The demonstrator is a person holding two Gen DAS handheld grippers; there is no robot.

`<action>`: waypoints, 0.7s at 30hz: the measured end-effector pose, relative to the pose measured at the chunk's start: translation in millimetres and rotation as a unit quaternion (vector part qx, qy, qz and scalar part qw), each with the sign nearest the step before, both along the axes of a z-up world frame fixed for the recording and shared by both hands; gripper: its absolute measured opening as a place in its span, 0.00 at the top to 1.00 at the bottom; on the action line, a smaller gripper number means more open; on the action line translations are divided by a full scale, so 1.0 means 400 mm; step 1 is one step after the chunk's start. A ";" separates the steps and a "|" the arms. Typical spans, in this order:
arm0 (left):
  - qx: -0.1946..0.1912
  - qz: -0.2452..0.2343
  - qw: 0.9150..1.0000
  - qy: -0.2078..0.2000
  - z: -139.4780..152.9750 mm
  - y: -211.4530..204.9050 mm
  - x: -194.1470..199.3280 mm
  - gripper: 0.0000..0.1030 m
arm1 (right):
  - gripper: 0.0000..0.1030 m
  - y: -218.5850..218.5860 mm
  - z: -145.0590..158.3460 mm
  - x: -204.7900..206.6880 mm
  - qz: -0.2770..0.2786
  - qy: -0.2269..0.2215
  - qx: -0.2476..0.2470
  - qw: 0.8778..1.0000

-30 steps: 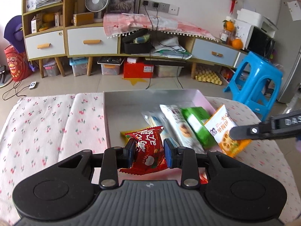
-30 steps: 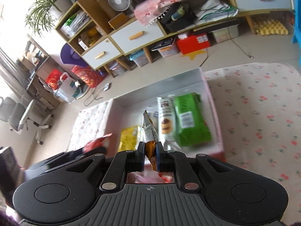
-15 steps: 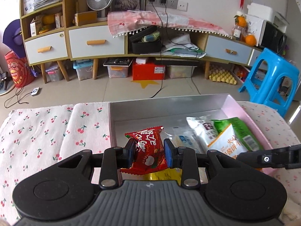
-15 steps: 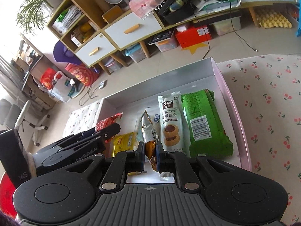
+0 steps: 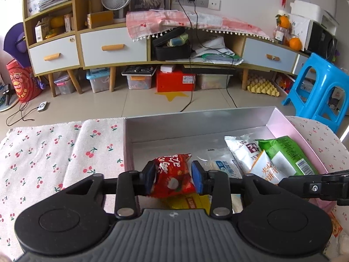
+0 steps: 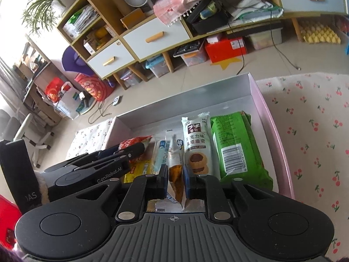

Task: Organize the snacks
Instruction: 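Carry both packs over the pink box and open both grippers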

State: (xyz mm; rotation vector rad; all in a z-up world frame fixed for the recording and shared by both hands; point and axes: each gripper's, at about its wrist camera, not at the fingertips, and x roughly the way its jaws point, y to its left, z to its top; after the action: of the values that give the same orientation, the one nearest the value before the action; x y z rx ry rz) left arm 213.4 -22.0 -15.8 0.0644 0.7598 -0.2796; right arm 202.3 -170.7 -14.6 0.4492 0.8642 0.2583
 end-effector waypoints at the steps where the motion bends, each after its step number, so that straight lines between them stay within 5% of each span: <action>1: -0.005 -0.001 1.000 0.000 0.002 0.003 -0.001 0.59 | 0.83 0.002 0.001 0.001 0.002 0.000 -0.003 1.000; 12: -0.025 0.014 1.000 0.003 0.057 0.010 -0.057 0.24 | 0.29 0.009 0.075 -0.053 0.011 -0.034 -0.040 0.999; 21: -0.015 0.037 0.999 0.035 0.106 0.009 -0.132 0.07 | 0.17 -0.006 0.123 -0.145 -0.014 -0.047 -0.075 0.996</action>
State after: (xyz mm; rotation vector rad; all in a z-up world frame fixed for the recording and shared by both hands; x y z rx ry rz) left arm 160.4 -18.5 26.5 -0.0013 0.8262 -0.2228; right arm 144.1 -173.3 34.8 0.3065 0.7782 0.1853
